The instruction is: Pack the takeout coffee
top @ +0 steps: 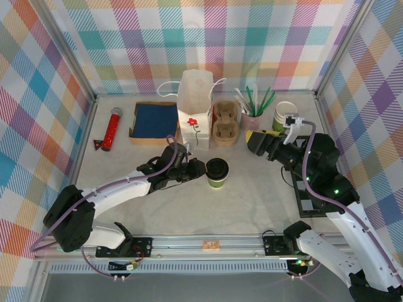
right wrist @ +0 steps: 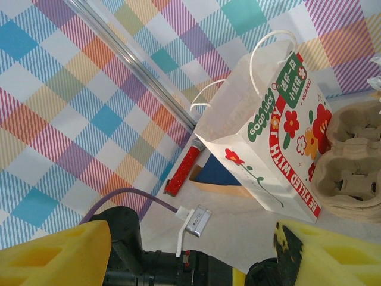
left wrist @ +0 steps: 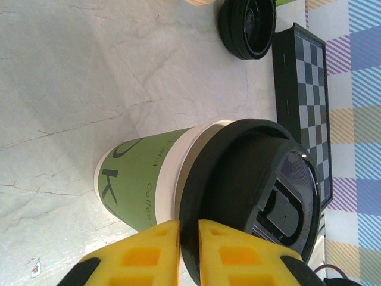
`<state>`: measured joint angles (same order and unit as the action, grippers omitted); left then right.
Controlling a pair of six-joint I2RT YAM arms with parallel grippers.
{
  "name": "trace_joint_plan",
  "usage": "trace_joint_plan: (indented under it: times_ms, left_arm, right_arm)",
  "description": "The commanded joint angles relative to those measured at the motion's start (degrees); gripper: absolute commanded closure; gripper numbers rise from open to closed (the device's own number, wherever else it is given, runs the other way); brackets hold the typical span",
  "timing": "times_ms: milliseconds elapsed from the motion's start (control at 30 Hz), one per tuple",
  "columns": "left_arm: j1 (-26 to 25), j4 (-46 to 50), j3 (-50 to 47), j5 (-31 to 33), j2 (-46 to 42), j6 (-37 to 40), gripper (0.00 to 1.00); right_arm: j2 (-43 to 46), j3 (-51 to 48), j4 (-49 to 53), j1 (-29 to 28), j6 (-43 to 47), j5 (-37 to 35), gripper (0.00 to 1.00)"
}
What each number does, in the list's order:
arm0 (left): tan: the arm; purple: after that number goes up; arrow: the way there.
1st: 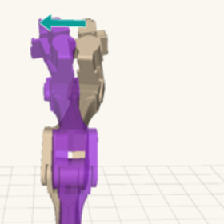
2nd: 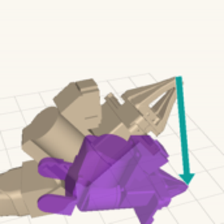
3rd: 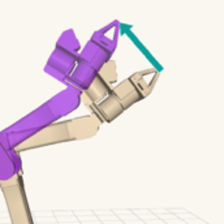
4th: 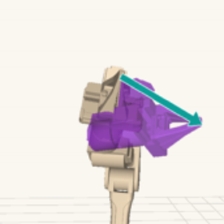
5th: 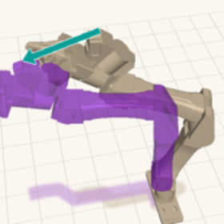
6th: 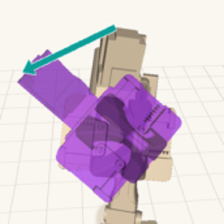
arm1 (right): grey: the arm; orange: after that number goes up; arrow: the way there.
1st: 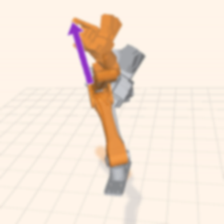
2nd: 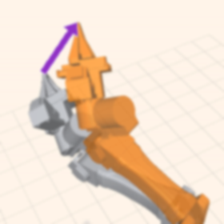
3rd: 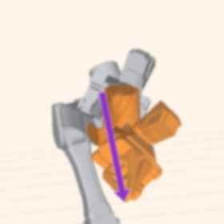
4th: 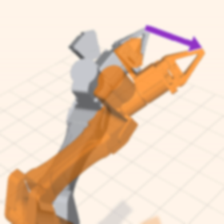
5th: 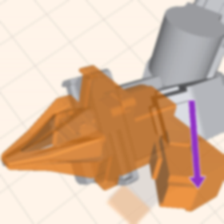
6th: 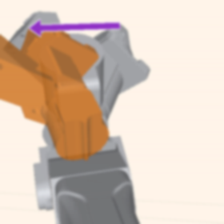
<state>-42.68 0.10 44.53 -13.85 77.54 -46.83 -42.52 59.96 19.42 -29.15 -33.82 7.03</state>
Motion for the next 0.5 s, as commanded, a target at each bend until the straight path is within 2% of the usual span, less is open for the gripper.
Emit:
trace_joint_plan:
  times_ms: [0,467]
  left_arm:
    - [-0.69,0.23,1.55,0.31,0.51,0.81,0.83]
    - [-1.03,-0.1,1.7,1.01,1.3,0.77,0.83]
  right_arm:
    - [0.68,-0.41,-0.81,0.41,-0.19,-0.52,0.28]
    - [1.26,-0.9,-0.77,0.49,-0.13,-0.79,0.28]
